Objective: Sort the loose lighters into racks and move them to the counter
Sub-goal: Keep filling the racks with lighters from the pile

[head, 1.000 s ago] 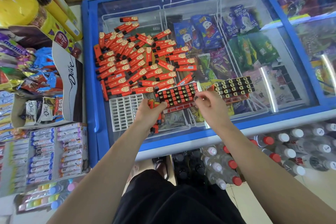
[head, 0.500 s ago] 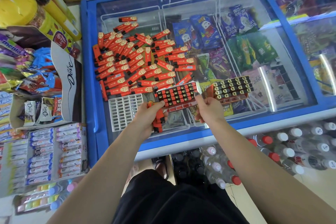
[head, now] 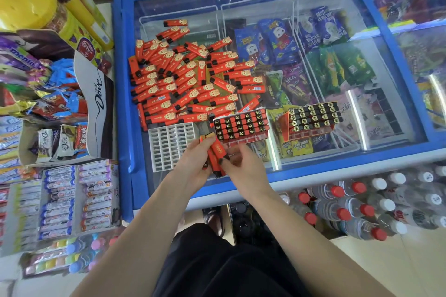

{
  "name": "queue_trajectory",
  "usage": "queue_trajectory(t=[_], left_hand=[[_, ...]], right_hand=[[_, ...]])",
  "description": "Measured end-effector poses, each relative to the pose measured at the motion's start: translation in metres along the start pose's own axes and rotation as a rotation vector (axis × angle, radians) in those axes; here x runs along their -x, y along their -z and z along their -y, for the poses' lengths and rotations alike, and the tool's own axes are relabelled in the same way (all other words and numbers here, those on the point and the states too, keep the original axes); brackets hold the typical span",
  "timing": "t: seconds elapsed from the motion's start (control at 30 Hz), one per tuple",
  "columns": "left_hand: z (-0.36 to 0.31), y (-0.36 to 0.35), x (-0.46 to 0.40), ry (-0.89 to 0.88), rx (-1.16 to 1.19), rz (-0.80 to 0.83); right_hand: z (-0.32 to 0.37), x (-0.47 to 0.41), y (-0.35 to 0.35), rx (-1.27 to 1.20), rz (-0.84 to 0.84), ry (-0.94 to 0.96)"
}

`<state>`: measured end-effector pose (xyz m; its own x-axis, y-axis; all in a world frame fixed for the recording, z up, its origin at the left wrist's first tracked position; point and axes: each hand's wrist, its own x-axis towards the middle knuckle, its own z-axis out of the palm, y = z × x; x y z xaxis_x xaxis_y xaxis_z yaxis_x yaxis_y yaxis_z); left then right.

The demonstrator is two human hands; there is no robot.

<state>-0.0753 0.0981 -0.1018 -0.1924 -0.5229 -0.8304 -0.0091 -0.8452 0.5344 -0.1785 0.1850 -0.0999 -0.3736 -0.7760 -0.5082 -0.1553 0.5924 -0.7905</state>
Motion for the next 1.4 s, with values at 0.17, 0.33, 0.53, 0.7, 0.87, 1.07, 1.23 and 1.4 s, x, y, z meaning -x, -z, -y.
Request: queue_trajectory(t=[0.17,0.33,0.53,0.7,0.87,1.07,1.23,1.4], left_hand=[[0.006,0.001,0.004,-0.016,-0.026,0.013],[0.011,0.007,0.002,-0.042,-0.067,0.003],[0.003,0.010,-0.003,-0.055,-0.112,-0.022],[-0.005,0.003,-0.008,-0.105,-0.198,-0.020],[-0.007,-0.001,-0.017,-0.114,-0.263,-0.028],[-0.011,0.001,-0.021,-0.144,-0.332,-0.017],[-0.013,0.002,-0.021,-0.174,-0.388,-0.004],[-0.013,0.003,-0.022,-0.196,-0.407,-0.002]], right_hand=[[-0.001,-0.004,0.004,-0.044,-0.020,-0.040],[-0.006,-0.005,0.017,-0.179,-0.170,0.003],[-0.010,-0.010,0.032,-0.032,-0.223,0.106],[-0.006,-0.015,0.028,0.151,-0.239,0.253],[-0.012,-0.018,0.015,0.179,-0.246,0.337],[-0.011,-0.014,0.015,0.110,-0.362,0.372],[-0.009,-0.018,0.010,0.116,-0.306,0.293],[-0.002,-0.019,-0.001,0.035,-0.292,0.227]])
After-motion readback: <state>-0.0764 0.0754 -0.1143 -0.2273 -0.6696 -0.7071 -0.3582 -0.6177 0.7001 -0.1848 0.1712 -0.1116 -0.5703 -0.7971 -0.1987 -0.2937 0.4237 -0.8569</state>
